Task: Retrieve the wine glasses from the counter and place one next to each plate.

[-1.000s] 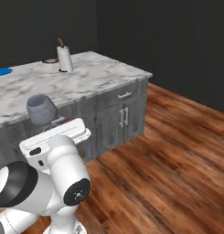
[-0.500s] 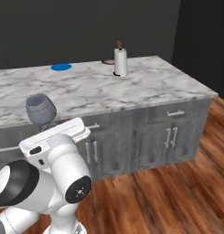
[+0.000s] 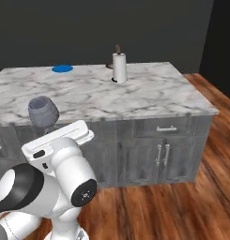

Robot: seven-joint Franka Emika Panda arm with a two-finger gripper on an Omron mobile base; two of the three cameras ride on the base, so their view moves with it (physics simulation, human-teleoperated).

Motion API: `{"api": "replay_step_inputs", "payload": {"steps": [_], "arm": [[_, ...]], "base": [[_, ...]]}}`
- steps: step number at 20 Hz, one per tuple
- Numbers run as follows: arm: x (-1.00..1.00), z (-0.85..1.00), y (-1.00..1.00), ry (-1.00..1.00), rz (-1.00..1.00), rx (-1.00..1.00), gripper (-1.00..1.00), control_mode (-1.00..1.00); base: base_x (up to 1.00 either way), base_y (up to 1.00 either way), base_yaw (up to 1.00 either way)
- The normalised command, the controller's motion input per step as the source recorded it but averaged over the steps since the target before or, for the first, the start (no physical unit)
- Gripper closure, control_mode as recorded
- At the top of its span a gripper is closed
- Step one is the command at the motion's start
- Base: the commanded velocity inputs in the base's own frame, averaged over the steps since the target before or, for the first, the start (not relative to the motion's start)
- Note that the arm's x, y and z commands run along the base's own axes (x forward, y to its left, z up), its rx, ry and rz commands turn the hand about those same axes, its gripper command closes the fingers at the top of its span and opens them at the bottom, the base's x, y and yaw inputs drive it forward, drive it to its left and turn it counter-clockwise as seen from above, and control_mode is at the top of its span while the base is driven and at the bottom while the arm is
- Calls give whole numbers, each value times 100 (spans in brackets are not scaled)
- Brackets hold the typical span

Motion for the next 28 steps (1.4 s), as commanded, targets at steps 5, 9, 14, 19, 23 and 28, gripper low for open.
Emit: {"api": "replay_step_inputs", "payload": {"steps": [5,9,14,19,23,28], "arm": [[0,0,0,0,0,0,100,100],[0,0,0,0,0,0,100,100],[0,0,0,0,0,0,100,100],[0,0,0,0,0,0,100,100],[0,0,0,0,0,0,100,100],[0,0,0,0,0,0,100,100]], "base": [[8,-100,17],[15,-100,17],[13,-100,16],[20,-100,16],[21,-100,20],[30,-100,32]]}}
